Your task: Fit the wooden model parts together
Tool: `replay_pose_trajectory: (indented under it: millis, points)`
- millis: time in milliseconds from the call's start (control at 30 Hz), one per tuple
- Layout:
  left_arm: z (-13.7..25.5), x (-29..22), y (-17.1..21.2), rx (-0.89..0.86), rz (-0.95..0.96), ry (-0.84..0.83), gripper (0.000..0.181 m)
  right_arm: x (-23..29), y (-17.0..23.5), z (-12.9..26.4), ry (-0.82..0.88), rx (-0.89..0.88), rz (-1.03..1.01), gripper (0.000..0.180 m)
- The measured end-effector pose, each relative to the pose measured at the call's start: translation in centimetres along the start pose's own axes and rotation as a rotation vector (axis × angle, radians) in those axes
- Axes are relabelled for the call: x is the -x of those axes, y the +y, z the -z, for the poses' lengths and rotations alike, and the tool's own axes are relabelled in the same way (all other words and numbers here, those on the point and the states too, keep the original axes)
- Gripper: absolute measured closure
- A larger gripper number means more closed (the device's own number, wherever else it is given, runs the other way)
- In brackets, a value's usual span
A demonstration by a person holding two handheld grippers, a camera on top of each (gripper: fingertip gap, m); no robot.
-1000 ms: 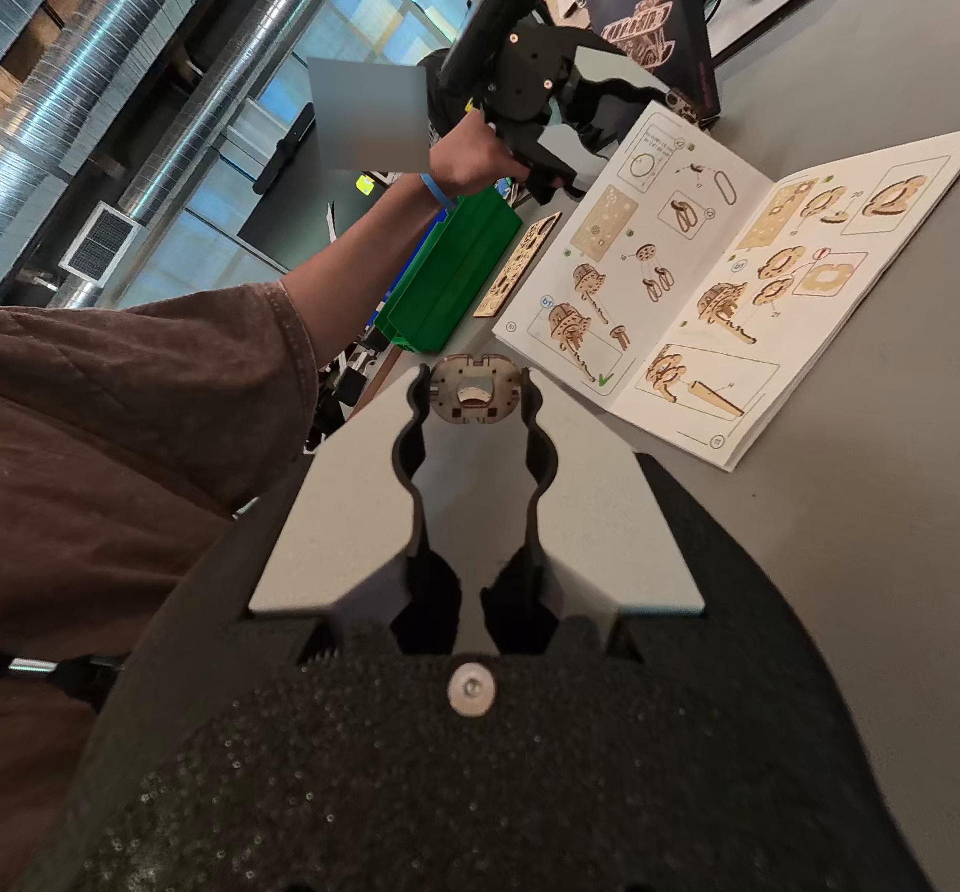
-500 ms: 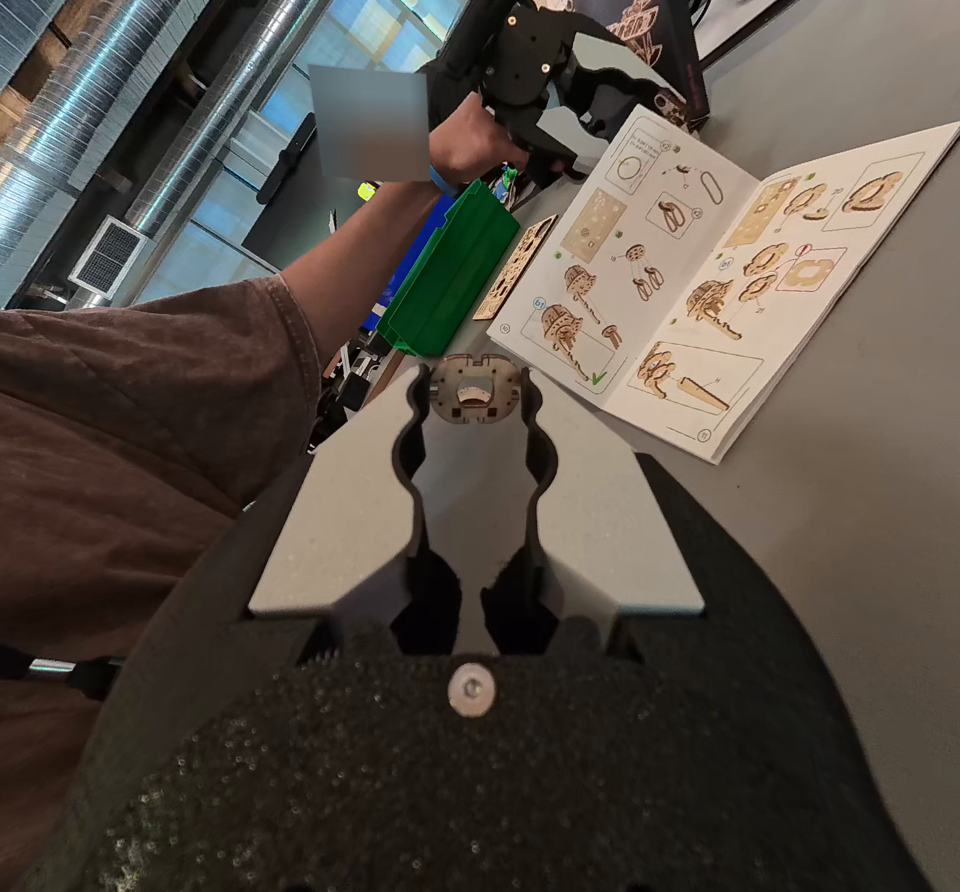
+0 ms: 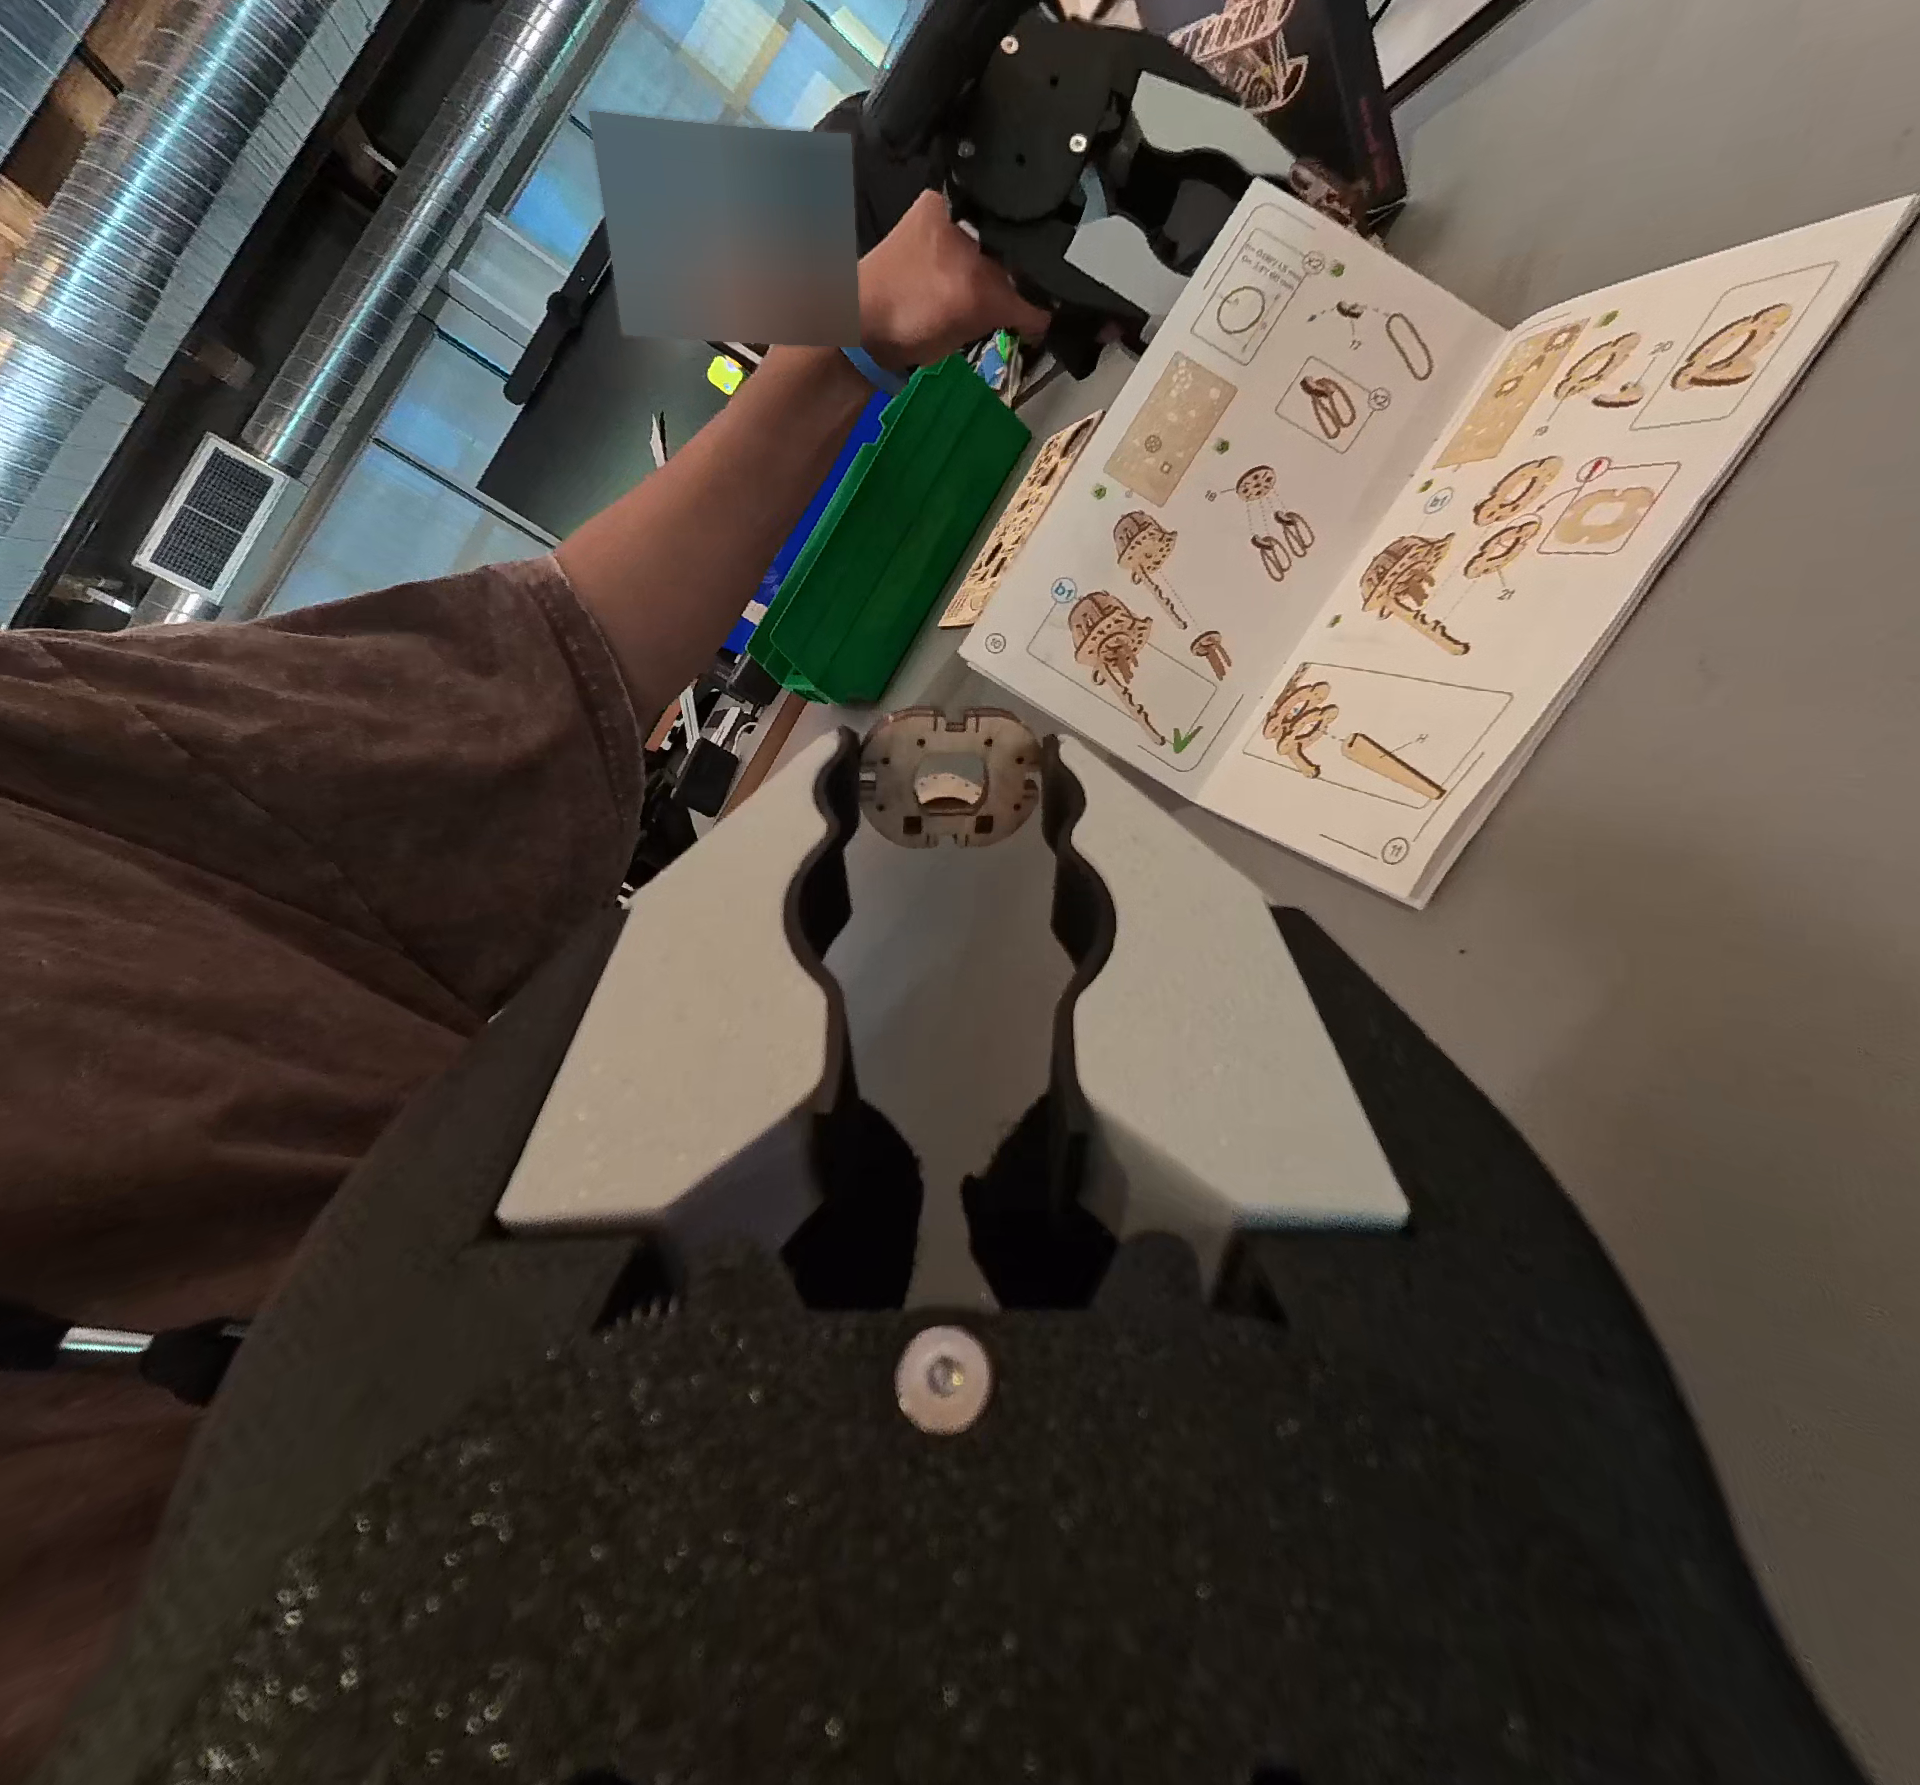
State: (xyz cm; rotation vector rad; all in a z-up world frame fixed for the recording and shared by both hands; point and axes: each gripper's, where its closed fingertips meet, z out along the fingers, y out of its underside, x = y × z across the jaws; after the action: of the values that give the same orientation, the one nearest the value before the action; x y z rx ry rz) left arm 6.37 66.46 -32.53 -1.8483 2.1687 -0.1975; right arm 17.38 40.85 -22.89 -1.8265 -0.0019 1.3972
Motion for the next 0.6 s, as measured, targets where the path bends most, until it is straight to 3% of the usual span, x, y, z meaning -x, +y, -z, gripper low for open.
replay_pose_trajectory:
  millis: [300, 600]
  points:
    - [1.4, -1.4, 0.1, -0.035, -0.002, -0.042, 0.131, -3.6, 3.6, -0.7, 0.247, 0.243, 0.239, 0.145]
    - [3.9, -5.6, 0.9, -0.193, 0.174, 0.057, 0.131, -3.8, 6.8, -2.9, 0.207, 0.395, 0.483, 0.145]
